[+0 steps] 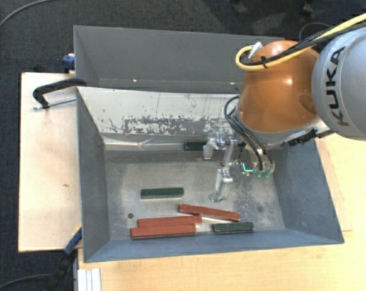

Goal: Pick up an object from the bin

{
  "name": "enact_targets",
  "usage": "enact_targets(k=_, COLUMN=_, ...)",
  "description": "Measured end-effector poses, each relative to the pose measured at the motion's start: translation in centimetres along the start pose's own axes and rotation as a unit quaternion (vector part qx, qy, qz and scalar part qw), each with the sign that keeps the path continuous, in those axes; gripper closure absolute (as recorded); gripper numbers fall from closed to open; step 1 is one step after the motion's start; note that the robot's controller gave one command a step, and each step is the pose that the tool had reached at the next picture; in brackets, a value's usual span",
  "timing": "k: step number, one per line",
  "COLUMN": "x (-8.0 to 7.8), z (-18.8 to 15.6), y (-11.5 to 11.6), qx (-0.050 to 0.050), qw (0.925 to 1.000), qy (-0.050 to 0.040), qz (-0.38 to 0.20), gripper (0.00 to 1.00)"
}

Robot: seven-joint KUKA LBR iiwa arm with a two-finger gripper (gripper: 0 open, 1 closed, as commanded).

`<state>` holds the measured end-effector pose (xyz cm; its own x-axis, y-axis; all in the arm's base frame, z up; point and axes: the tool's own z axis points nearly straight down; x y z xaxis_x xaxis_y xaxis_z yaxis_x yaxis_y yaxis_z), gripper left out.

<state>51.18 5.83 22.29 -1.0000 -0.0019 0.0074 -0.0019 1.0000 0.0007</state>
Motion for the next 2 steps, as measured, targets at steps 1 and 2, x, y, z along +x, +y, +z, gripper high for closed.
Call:
enact_targets(k=1, x=1.7, z=10.9, y=0.3, qx=0.000, qw=0.9995, qy=0.0006, qz=-0.031, gripper=0.00)
enact_targets(k=2, x=1.9, z=15.5, y=-1.4, qx=0.000, qw=0.9999, qy=-0.0011, qz=0.013, gripper=0.00)
